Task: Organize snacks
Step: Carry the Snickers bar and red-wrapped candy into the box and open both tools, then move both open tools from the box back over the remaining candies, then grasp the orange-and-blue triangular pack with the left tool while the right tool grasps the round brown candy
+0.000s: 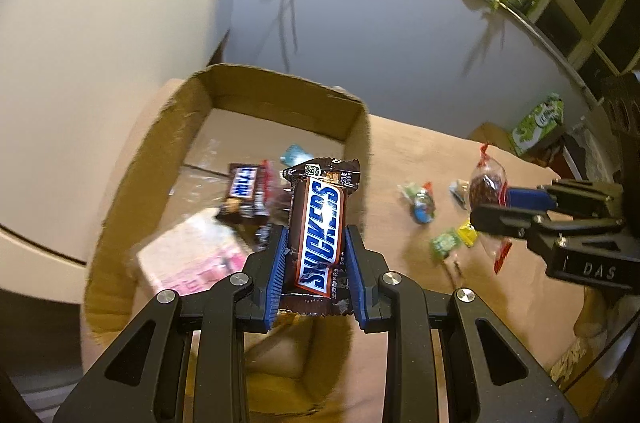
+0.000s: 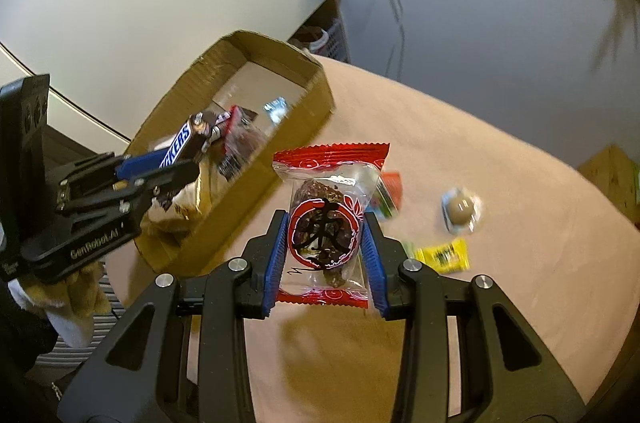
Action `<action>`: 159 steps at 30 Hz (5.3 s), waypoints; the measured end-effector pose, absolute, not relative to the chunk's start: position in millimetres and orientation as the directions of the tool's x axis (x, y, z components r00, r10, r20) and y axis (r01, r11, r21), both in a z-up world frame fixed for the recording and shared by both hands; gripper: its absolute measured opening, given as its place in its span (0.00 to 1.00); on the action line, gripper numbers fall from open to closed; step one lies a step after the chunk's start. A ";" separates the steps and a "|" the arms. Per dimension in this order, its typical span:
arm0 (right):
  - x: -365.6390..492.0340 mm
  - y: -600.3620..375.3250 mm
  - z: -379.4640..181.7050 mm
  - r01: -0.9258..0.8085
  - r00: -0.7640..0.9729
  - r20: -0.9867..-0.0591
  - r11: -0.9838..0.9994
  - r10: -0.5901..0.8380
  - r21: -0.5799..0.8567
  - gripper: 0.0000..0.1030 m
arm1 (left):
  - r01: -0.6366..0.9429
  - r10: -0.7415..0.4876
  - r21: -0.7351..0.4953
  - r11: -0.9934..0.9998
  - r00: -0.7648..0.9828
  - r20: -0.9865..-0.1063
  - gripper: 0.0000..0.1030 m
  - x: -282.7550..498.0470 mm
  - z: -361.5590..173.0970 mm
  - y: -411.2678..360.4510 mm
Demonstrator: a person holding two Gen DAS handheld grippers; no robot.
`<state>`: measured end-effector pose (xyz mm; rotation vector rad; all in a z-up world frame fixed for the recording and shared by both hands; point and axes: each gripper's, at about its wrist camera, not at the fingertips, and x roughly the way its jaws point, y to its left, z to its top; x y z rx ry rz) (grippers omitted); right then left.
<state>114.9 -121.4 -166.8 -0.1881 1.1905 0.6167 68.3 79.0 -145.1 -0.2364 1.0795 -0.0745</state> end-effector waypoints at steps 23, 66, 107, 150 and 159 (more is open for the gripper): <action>152.3 -16.9 -180.3 -0.668 0.189 -0.922 0.733 0.338 0.132 0.37 | -0.167 -0.101 -0.205 0.964 0.486 -0.868 0.26 59.2 -146.6 129.4; 150.7 -19.4 -161.3 -0.665 0.237 -0.910 0.740 0.340 0.103 0.70 | -0.168 -0.059 -0.168 0.971 0.513 -0.857 0.43 45.6 -128.7 124.1; 134.5 -252.1 -190.7 -0.314 0.262 -0.938 0.939 0.225 0.137 0.71 | 0.125 -0.280 -0.251 0.960 0.376 -0.883 0.43 78.1 -159.2 -25.6; 195.5 -203.7 -258.7 -0.415 0.167 -0.962 0.901 0.217 0.131 0.53 | 0.218 -0.208 -0.133 0.967 0.369 -0.906 0.36 139.0 -219.0 -72.4; 191.7 -208.9 -253.6 -0.428 0.182 -0.958 0.895 0.221 0.125 0.34 | 0.197 -0.232 -0.168 0.966 0.372 -0.899 0.26 138.3 -218.7 -64.9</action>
